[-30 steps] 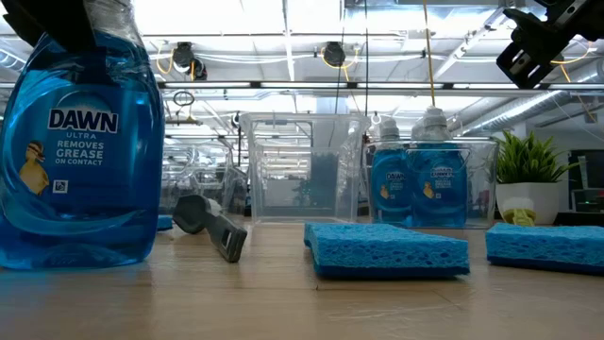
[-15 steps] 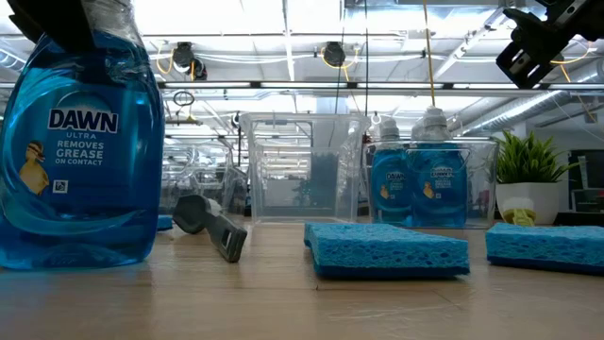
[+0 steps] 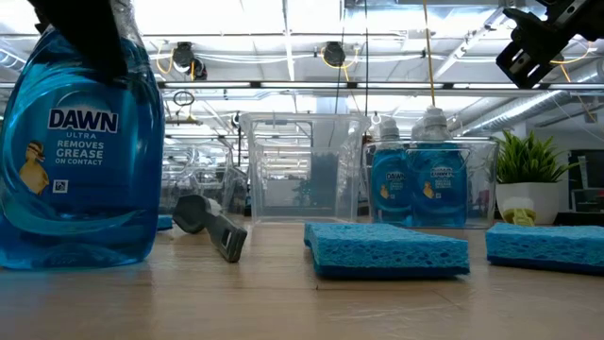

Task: Pick & Place Kitchen Sink Supplies
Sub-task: Put the blue dishwashing liquid bottle into the right transparent bin

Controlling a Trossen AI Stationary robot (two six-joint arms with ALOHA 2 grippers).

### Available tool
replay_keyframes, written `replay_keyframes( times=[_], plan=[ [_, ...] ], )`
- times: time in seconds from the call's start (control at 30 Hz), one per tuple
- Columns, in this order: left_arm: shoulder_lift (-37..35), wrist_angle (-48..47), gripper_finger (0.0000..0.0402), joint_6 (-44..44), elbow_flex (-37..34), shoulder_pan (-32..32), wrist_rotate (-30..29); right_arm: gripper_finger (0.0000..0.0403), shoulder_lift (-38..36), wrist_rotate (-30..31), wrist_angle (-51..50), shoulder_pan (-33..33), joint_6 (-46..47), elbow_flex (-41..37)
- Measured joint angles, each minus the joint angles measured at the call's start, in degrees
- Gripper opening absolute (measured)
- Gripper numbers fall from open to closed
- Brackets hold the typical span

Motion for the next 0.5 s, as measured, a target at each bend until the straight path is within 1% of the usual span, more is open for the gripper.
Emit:
replay_keyframes(
  times=[0.13, 0.3, 0.5],
  plan=[
    [0.0, 0.0, 0.0239, 0.13, 0.0, 0.19, 0.25, 0.021, 0.01, 0.01, 0.0, 0.0, 0.0, 0.0],
    [-0.06, 0.0, 0.0169, 0.78, 0.0, 0.53, 2.05, 0.021, 0.0, 0.02, 0.0, 0.0, 0.0, 0.0],
    [-0.09, 0.0, 0.0164, 0.56, 0.0, 0.57, 2.06, 0.021, 0.0, 0.02, 0.0, 0.0, 0.0, 0.0]
  ],
)
